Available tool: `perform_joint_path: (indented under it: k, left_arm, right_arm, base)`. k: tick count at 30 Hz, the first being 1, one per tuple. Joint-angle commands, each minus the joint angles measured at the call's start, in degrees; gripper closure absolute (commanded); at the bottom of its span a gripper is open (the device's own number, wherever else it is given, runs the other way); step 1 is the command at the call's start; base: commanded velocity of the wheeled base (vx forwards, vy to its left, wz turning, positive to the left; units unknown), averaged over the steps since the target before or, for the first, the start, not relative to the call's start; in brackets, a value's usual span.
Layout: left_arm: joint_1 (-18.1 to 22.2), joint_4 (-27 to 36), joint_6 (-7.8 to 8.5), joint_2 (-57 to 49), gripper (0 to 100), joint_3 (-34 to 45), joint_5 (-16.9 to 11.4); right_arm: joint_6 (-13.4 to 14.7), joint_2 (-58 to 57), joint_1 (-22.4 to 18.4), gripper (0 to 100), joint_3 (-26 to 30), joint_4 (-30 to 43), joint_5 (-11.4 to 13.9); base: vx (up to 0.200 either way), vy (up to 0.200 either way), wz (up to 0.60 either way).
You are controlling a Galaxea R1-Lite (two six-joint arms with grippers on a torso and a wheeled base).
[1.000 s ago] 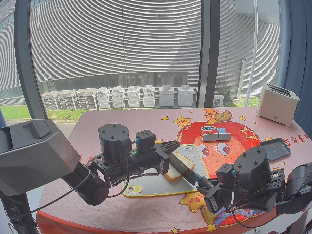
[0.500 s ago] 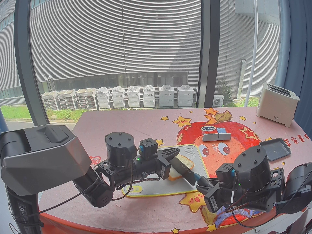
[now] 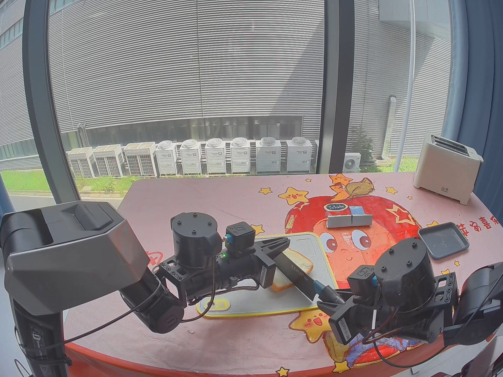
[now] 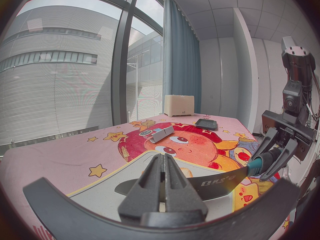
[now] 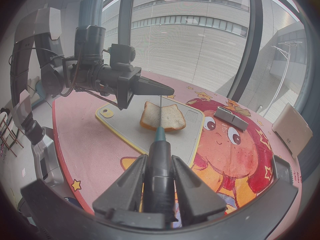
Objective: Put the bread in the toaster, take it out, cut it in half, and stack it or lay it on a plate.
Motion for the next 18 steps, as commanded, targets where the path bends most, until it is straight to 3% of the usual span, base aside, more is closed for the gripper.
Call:
perform_joint_path:
  k: [1, 18]
  left_arm:
    - [0.0, -0.1, -0.03, -0.1, 100, -0.3, 0.0]
    - [0.0, -1.7, -0.11, 2.0, 100, 0.4, 0.0]
  right_arm:
    - [0.0, 0.3, 0.0, 100, 0.2, 0.1, 0.0]
    - [0.1, 0.1, 0.0, 100, -0.5, -0.2, 0.1]
  base:
    - [0.0, 0.0, 0.0]
    - [0.0, 0.0, 0.0]
